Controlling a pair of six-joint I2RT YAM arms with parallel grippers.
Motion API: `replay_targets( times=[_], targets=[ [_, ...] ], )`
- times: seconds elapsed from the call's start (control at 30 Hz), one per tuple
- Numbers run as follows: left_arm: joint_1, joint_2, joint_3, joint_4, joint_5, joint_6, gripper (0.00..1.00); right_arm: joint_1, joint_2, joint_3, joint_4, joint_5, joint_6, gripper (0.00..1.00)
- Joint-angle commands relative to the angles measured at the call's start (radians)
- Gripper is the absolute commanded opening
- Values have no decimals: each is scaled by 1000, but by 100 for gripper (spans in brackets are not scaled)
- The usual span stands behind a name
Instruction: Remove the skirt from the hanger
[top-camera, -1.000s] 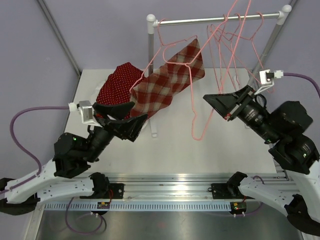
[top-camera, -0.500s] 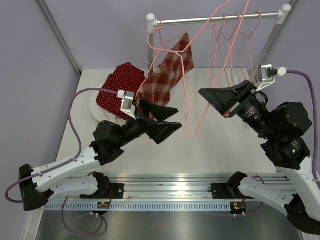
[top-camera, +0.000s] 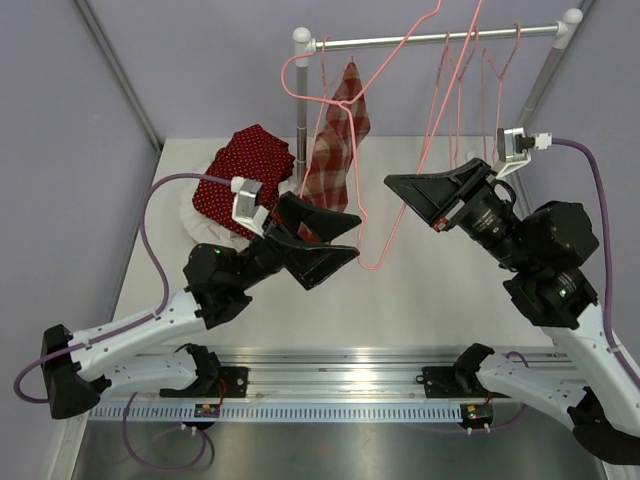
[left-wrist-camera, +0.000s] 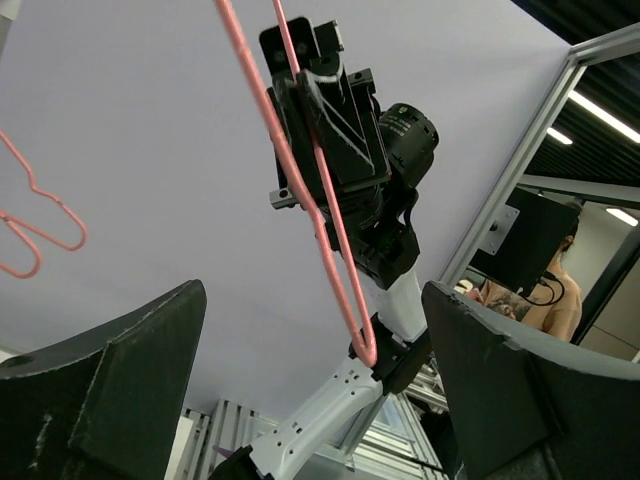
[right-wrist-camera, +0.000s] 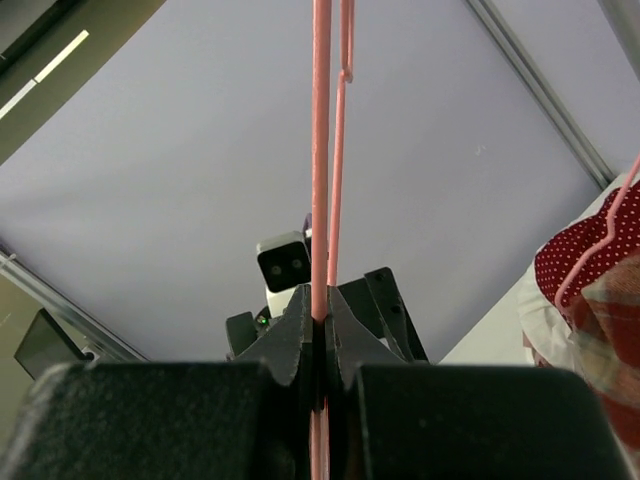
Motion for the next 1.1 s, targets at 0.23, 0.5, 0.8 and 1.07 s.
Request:
replay_targets(
  times=[0.23,0.5,0.8,1.07],
  targets=[
    [4,120,68,151,43,-51,82,1,14,-54,218,-51,73,0],
    [4,113,128,30,-9,5,8,1,-27,-149,266,-54,117,0],
    [-38,-11,173,-468,-192,176,0,1,-65,-167,185,-11,84,0],
    [-76,-168,220,-1071,-604,249,0,1,-140,3,-137,181,-118,99]
  ],
)
